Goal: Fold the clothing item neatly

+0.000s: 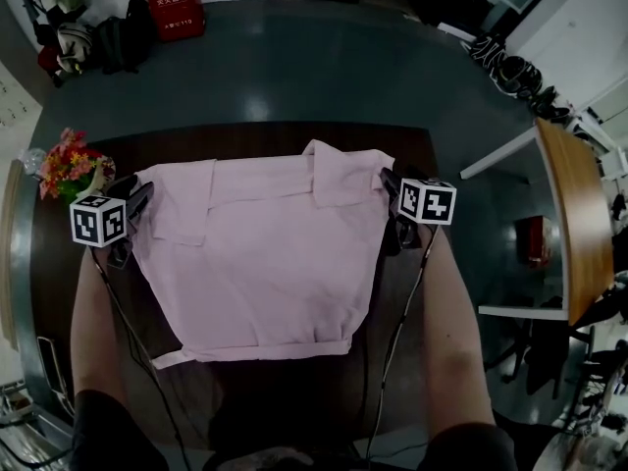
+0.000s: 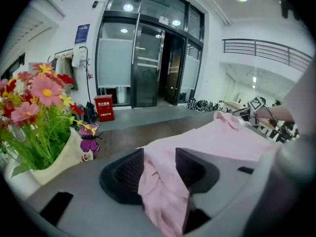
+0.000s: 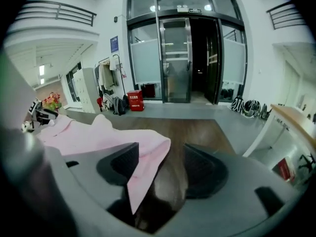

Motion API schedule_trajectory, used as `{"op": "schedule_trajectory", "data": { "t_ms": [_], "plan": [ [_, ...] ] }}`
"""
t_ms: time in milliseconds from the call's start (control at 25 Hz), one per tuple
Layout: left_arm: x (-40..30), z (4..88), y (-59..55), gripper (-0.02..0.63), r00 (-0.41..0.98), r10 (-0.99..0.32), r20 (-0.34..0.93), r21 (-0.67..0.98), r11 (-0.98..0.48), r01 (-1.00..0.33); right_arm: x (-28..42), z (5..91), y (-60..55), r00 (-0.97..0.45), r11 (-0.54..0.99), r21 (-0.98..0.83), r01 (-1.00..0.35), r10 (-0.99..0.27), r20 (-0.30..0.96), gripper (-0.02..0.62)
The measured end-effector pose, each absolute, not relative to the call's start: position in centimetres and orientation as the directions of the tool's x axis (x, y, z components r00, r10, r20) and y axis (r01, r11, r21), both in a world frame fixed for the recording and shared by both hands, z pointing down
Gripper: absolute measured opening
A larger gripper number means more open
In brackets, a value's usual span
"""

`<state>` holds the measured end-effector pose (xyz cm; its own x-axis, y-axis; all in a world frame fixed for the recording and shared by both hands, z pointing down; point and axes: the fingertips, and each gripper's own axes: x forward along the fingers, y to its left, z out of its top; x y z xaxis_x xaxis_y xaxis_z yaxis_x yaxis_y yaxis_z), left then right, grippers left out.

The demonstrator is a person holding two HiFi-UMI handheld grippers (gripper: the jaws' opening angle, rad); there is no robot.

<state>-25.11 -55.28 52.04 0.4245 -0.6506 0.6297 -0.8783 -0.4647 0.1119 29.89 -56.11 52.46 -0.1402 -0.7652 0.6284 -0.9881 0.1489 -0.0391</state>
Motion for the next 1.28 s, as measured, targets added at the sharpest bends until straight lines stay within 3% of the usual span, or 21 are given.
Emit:
{"op": "schedule_trajectory", "data": {
  "t_ms": [160, 440, 560, 680, 840, 1040, 1280],
  "plan": [
    [-25.9, 49.8, -53.8, 0.189, 0.388, -0.735, 0.556, 0.084, -0.414, -0.906, 29.8, 50.2, -53.7, -0.106, 0.127, -0.003, -0.992, -0.816, 0.568, 0.247],
    [-21.1, 40.5, -46.8, 0.187, 0.417, -0.860, 0.294, -0.027, -0.443, -0.896, 25.7, 39.1, -47.5, -0.144, 0.099, -0.155, -0.983, -0.939, 0.313, 0.240],
    [-19.4, 36.8, -43.1, 0.187, 0.455, -0.864, 0.215, 0.007, -0.465, -0.885, 23.2, 34.5, -44.1, -0.158, 0.126, -0.147, -0.981, -0.960, 0.232, 0.199],
    [-18.2, 33.9, -38.2, 0.186, 0.484, -0.862, 0.153, 0.034, -0.485, -0.874, 20.6, 31.4, -39.2, -0.162, 0.137, -0.153, -0.979, -0.973, 0.164, 0.117],
    [-17.0, 32.0, -30.4, 0.074, 0.539, -0.836, 0.102, -0.009, -0.543, -0.840, 17.1, 29.3, -31.2, -0.145, 0.124, -0.212, -0.969, -0.986, 0.086, 0.013],
    [-16.4, 30.6, -22.2, 0.023, 0.596, -0.801, 0.061, -0.014, -0.597, -0.802, 13.7, 27.4, -20.7, -0.144, 0.132, -0.299, -0.945, -0.989, 0.017, -0.005],
    [-15.4, 29.9, -15.2, 0.011, 0.634, -0.773, 0.032, 0.027, -0.634, -0.773, 12.2, 28.3, -11.6, -0.159, 0.142, -0.267, -0.953, -0.986, 0.044, -0.006]
  ]
}}
